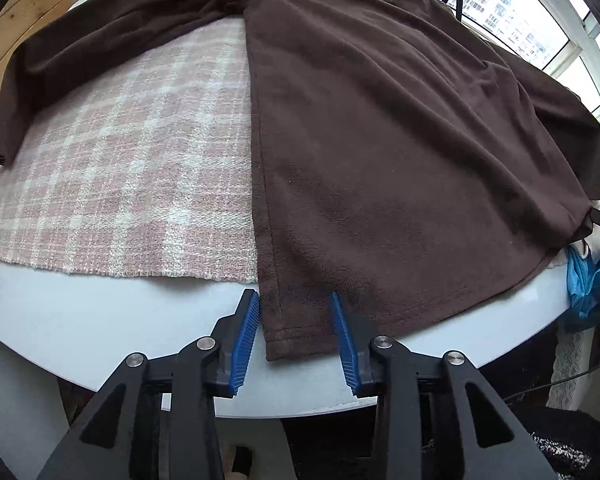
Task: Fold clothes
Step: 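Grasp the hem of the brown top with the left gripper and pull it straight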
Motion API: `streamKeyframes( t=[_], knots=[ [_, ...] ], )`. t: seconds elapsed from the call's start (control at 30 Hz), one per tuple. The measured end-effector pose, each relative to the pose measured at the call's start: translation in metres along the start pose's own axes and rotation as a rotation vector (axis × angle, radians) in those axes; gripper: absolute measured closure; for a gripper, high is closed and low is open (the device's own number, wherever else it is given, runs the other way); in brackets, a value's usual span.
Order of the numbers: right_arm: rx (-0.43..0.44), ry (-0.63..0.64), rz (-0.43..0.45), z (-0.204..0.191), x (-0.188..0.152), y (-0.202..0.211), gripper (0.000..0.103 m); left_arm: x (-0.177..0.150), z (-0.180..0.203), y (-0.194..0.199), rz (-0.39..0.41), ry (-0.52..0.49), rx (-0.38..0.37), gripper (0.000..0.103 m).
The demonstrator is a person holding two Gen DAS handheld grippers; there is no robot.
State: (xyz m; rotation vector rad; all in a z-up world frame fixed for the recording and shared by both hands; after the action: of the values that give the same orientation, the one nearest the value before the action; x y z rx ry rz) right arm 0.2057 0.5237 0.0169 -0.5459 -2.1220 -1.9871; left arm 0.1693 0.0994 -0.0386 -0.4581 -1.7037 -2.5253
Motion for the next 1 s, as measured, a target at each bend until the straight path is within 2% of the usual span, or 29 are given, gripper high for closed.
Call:
streamKeyframes(
  t=[0.07,0.13,0.2,0.27,0.33,0.37,0.43,0.53,0.63,0.73,0.87,1.0],
  knots=[
    [-0.001,0.001,0.0,0.001,-0.001,0.0,0.101,-0.001,0.003,-0.002,-0.002,-0.025,-0.013,0.099],
    [-0.004,0.001,0.0,0.002,-0.001,0.0,0.101,0.0,0.005,0.0,0.001,-0.032,-0.061,0.099],
    [0.0,0.005,0.002,0.002,-0.001,0.002,0.101,0.005,0.0,0.017,0.03,0.02,-0.154,0.1],
    [0.032,-0.004,0.006,-0.002,0.001,0.008,0.101,0.011,-0.02,0.058,0.116,0.121,-0.257,0.1],
    [0.118,-0.017,0.028,-0.017,0.005,0.02,0.101,0.017,-0.045,0.099,0.219,0.207,-0.302,0.1],
    [0.161,-0.012,0.043,-0.029,0.008,0.026,0.101,0.022,-0.052,0.109,0.25,0.234,-0.286,0.1],
    [0.215,0.019,0.042,-0.054,0.007,0.029,0.101,0.032,-0.059,0.113,0.259,0.229,-0.241,0.1],
    [0.182,0.086,0.011,-0.07,-0.002,0.023,0.101,0.042,-0.067,0.117,0.241,0.197,-0.236,0.1],
    [0.166,-0.002,0.036,-0.041,-0.003,0.041,0.101,0.037,-0.067,0.131,0.246,0.184,-0.25,0.1],
    [0.145,-0.075,0.067,-0.022,-0.012,0.046,0.101,0.031,-0.079,0.118,0.222,0.222,-0.239,0.1],
    [0.051,-0.017,-0.069,-0.035,-0.038,-0.008,0.102,0.017,-0.099,0.074,0.11,0.253,-0.183,0.1],
    [0.051,0.024,-0.118,-0.039,-0.039,-0.014,0.101,0.016,-0.108,0.065,0.055,0.286,-0.197,0.098]
  ],
)
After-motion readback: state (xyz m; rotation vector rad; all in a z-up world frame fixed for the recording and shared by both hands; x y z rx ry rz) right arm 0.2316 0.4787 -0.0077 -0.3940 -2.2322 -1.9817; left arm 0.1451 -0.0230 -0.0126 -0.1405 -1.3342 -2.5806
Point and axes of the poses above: each gripper's, at about its wrist camera, not at the fingertips, and y roughly against the way its jaws point, z to its right, x to its top, the point moved 6 cm from there along -y, roughly the way its jaws point, and after that the axes turned 13 degrees about -x, right-handed, at the moved point
